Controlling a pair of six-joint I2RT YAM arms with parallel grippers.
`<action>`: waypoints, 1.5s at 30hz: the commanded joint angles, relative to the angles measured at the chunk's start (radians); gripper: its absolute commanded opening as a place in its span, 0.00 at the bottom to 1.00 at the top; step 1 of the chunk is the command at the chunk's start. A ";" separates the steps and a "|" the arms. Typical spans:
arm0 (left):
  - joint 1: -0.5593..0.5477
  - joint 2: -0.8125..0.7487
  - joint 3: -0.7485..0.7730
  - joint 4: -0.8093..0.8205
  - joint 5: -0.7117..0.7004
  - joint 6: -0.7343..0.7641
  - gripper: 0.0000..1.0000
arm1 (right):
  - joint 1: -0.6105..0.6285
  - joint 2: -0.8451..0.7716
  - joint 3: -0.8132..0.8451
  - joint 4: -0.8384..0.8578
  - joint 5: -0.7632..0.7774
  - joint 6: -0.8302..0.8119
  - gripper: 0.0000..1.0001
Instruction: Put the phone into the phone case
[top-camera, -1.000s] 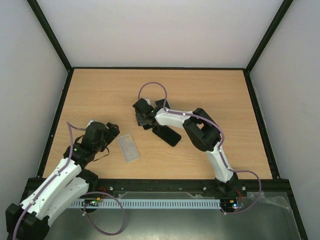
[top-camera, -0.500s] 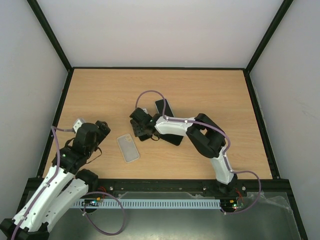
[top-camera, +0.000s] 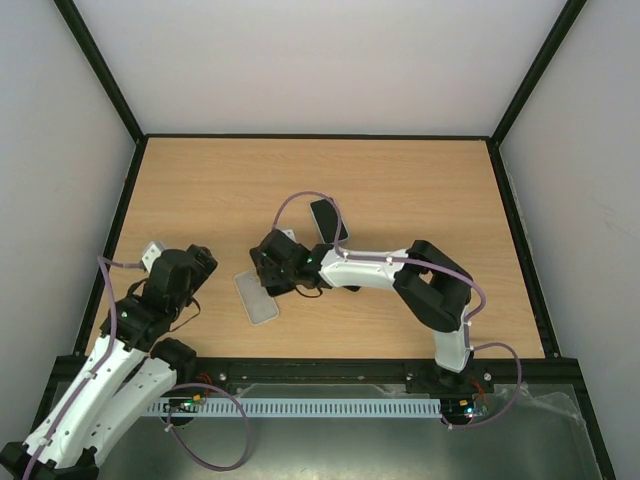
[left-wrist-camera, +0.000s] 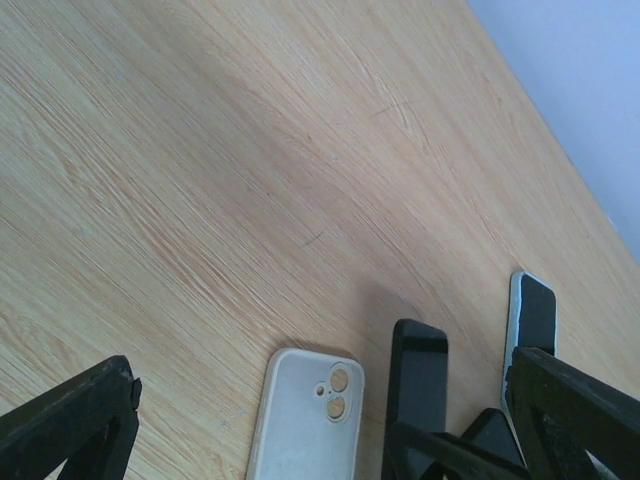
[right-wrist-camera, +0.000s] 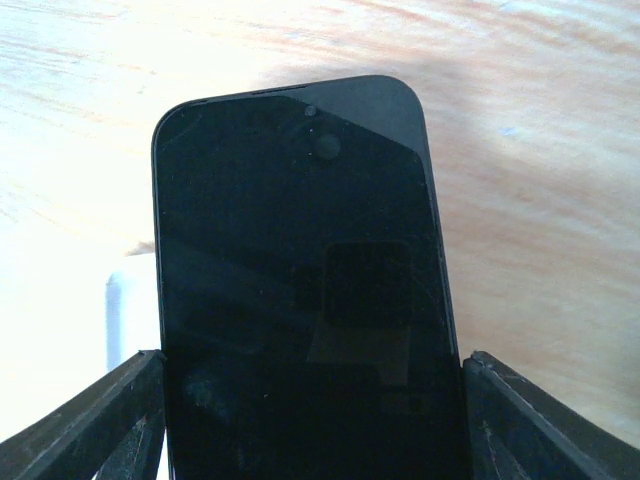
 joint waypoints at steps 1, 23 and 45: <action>0.001 -0.020 0.027 -0.034 -0.026 -0.015 0.99 | 0.053 -0.053 -0.033 0.132 -0.034 0.098 0.52; 0.001 -0.040 -0.004 -0.031 -0.050 -0.025 0.99 | 0.134 -0.010 -0.147 0.347 -0.078 0.251 0.51; 0.001 0.037 -0.130 0.089 0.055 -0.054 0.94 | 0.138 -0.013 -0.155 0.305 -0.041 0.235 0.81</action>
